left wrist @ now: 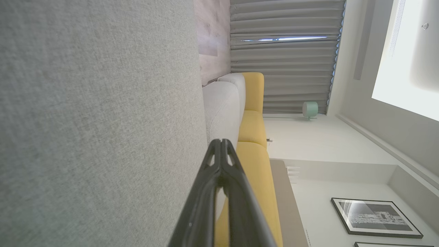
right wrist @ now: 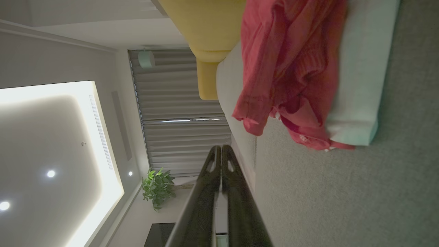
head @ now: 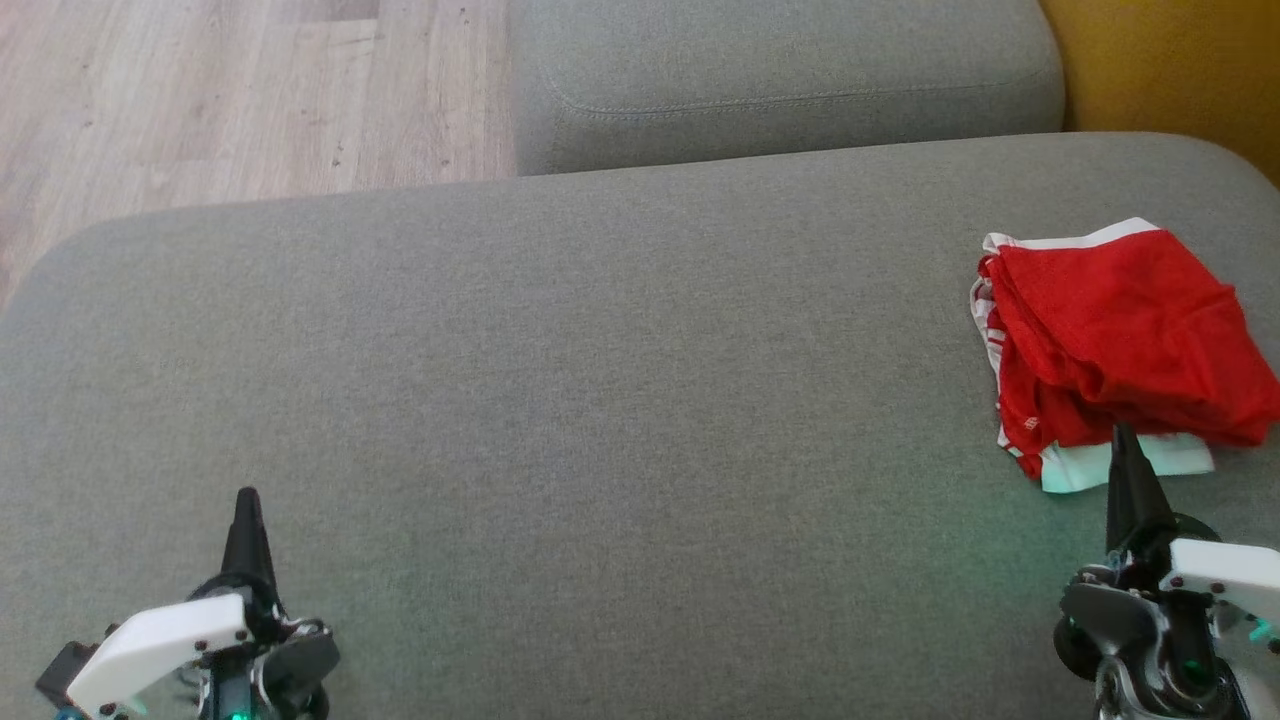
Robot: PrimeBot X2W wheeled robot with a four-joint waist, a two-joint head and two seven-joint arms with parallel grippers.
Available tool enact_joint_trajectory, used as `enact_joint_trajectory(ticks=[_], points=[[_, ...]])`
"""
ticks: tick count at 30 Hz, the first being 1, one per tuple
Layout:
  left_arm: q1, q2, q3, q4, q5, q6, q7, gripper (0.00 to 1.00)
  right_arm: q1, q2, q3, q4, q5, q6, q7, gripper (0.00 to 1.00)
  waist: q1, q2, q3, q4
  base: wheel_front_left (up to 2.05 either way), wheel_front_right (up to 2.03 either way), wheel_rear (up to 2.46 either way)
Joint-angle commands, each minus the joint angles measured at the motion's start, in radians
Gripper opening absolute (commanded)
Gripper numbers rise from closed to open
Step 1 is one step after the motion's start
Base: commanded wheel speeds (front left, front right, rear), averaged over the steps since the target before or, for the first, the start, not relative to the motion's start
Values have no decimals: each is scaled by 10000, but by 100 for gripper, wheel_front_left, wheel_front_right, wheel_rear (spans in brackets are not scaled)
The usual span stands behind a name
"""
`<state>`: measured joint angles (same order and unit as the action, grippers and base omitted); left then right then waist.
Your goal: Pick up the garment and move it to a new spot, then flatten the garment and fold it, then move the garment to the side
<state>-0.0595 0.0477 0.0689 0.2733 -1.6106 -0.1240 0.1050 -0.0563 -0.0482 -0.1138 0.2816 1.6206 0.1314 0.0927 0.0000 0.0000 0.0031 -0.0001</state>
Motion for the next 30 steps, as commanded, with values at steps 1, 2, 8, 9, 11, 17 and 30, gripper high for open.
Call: enact_joint_trajectory(ticks=[1, 2, 8, 9, 11, 17, 30], points=[[-482, 63, 406, -282, -15, -67, 48, 0, -501, -141, 163, -377, 16, -7, 74, 0, 0, 0, 0, 1, 0, 0, 0], [-482, 62, 407, -282, -14, -67, 49, 0, -501, -139, 161, -377, 14, -7, 76, 0, 0, 0, 0, 1, 0, 0, 0], [-482, 59, 411, -282, -10, -67, 52, 0, -502, -130, 148, -376, 2, -7, 87, 0, 0, 0, 0, 1, 0, 0, 0], [-482, 58, 412, -282, -10, -67, 53, 0, -502, -128, 145, -376, 1, -7, 88, 0, 0, 0, 0, 1, 0, 0, 0], [-483, 57, 414, -282, -9, -67, 54, 0, -503, -125, 141, -376, -3, -7, 92, 0, 0, 0, 0, 1, 0, 0, 0], [-483, 55, 418, -282, -5, -67, 58, 0, -504, -117, 129, -375, -13, -7, 101, 0, 0, 0, 0, 1, 0, 0, 0], [-484, 49, 426, -282, 1, -67, 64, 0, -506, -101, 106, -374, -32, -7, 120, 0, 0, 0, 0, 1, 0, 0, 0]])
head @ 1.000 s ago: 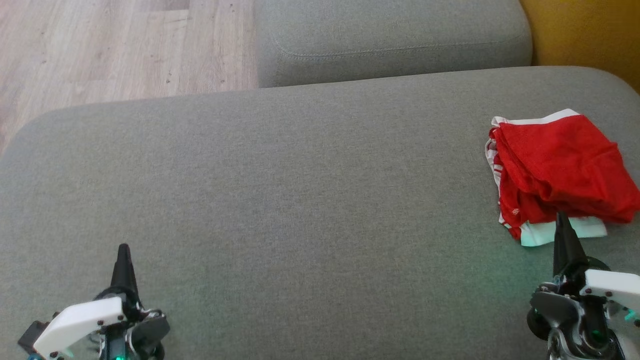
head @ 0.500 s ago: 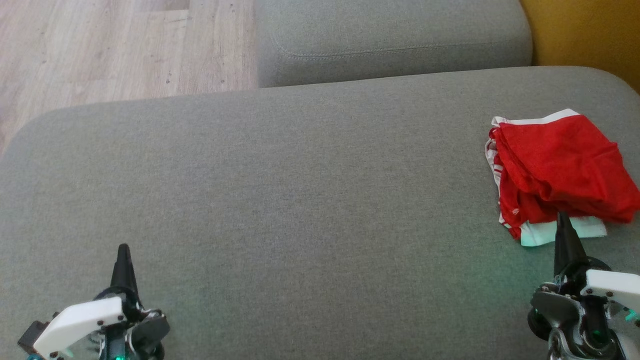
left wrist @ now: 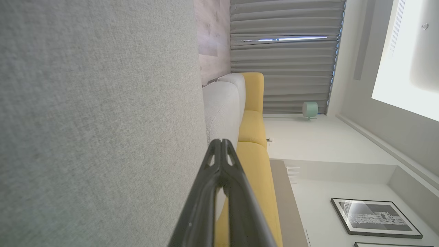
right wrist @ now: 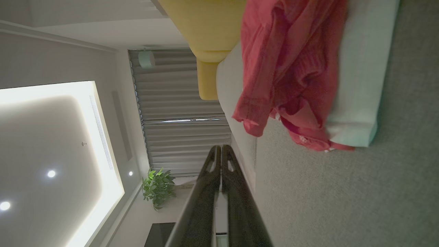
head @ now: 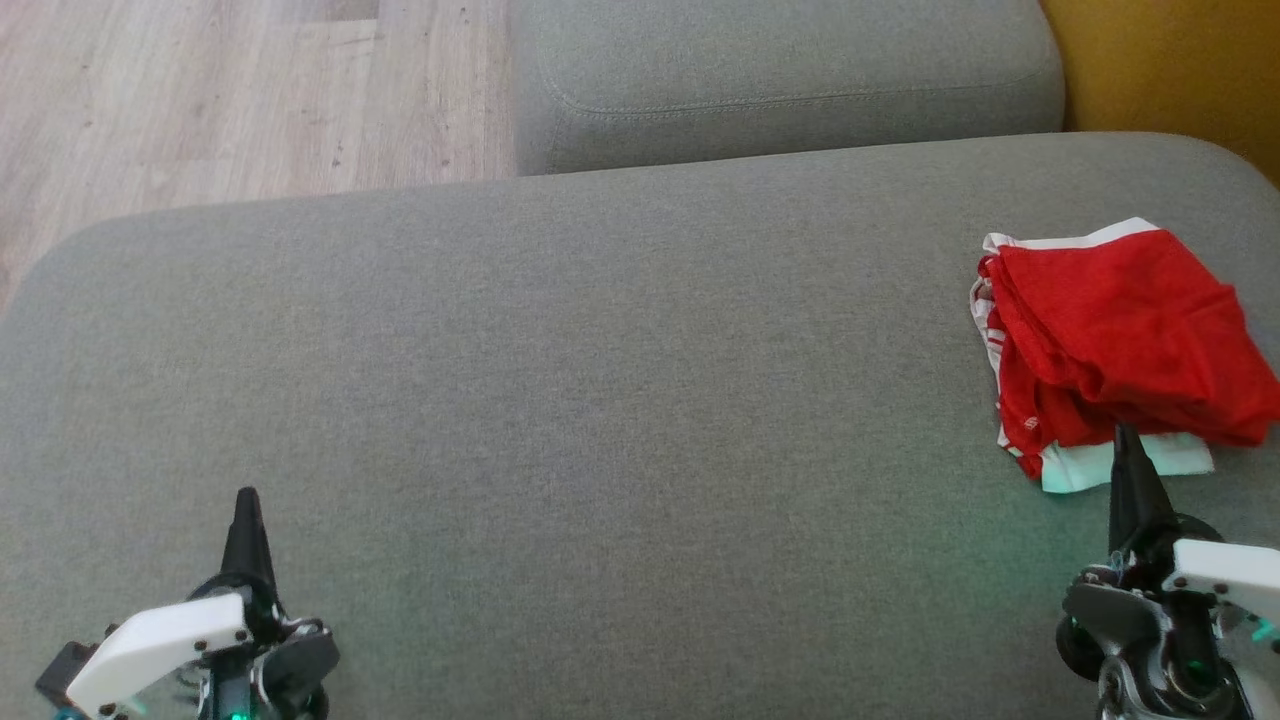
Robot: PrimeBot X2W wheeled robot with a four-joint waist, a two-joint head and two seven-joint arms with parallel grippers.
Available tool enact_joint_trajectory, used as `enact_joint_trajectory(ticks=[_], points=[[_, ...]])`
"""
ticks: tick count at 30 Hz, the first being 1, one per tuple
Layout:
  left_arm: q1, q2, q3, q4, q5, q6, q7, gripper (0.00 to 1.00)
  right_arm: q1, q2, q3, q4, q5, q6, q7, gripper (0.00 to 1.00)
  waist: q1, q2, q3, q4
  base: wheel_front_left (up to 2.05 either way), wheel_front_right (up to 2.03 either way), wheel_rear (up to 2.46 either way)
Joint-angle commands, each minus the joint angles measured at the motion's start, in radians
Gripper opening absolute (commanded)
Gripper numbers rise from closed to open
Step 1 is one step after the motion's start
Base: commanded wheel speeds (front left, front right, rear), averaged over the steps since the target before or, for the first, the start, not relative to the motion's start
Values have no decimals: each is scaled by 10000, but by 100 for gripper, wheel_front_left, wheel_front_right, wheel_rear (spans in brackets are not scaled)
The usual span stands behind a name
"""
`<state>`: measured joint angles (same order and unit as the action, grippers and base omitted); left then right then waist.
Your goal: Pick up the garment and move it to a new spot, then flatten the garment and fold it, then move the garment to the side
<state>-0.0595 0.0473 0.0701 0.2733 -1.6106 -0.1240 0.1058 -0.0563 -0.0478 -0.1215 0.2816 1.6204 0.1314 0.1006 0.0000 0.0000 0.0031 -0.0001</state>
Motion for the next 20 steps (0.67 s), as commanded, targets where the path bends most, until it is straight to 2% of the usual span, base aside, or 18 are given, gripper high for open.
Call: enact_joint_trajectory(ticks=[1, 20], points=[[-484, 53, 415, -282, 2, -67, 57, 0, -506, -103, 181, -374, -32, -7, 43, 0, 0, 0, 0, 1, 0, 0, 0], [-484, 47, 423, -282, 9, -67, 63, 0, -508, -85, 155, -372, -54, -7, 64, 0, 0, 0, 0, 1, 0, 0, 0]])
